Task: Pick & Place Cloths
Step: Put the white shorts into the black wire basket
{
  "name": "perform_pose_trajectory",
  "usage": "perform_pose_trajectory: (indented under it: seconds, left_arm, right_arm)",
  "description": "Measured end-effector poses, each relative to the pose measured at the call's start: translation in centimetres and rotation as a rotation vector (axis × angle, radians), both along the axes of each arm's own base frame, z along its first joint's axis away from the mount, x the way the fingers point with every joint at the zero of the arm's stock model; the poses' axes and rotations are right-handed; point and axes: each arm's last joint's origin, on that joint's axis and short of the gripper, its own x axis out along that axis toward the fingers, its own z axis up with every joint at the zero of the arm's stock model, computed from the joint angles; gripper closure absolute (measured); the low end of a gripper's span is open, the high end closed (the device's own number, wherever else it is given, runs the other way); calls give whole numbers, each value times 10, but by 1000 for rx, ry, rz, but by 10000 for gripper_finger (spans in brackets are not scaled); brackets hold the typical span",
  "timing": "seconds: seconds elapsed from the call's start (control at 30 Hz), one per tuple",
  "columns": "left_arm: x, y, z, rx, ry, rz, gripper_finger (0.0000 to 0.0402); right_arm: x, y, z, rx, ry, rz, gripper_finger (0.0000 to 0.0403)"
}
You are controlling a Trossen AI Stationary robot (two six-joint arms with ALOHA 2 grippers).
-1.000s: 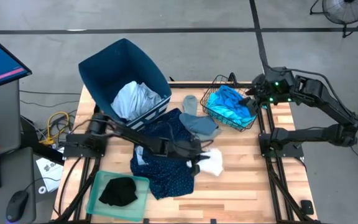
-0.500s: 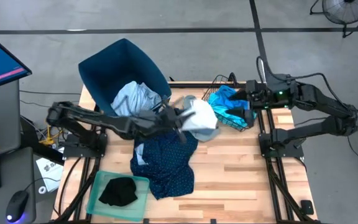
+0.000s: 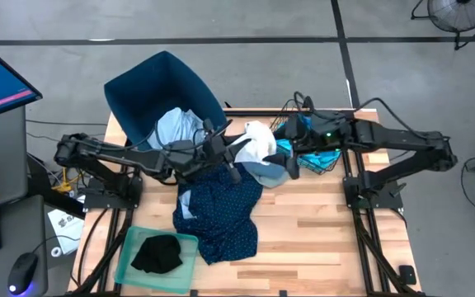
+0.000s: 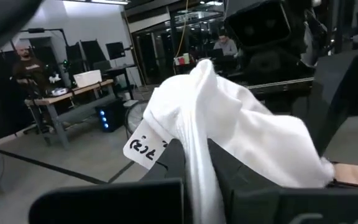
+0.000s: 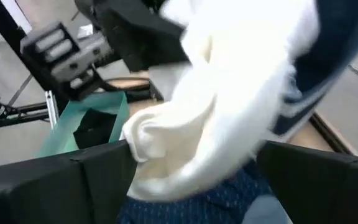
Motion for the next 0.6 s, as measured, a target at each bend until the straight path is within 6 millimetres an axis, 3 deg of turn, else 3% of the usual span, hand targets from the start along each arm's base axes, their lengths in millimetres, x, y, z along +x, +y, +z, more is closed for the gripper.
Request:
perform_pose_trajectory:
  seconds: [0.2, 0.3, 0.4, 0.53, 0.6]
  left_arm:
    - [0, 0, 0, -2, 0, -1, 393]
    - [0, 0, 0, -3, -1, -6, 393]
    - [0, 0, 0, -1, 2, -7, 392]
    - [0, 0, 0, -1, 2, -9, 387]
    - [0, 0, 0, -2, -1, -11, 377]
  right_arm:
    - [24, -4, -7, -4, -41, -11, 88]
    - [32, -4, -10, -5, -55, -9, 117]
    - [37, -4, -16, -4, -28, -7, 194]
    - [39, -4, -19, -24, -7, 0, 361]
    - [39, -4, -18, -22, -23, -4, 375]
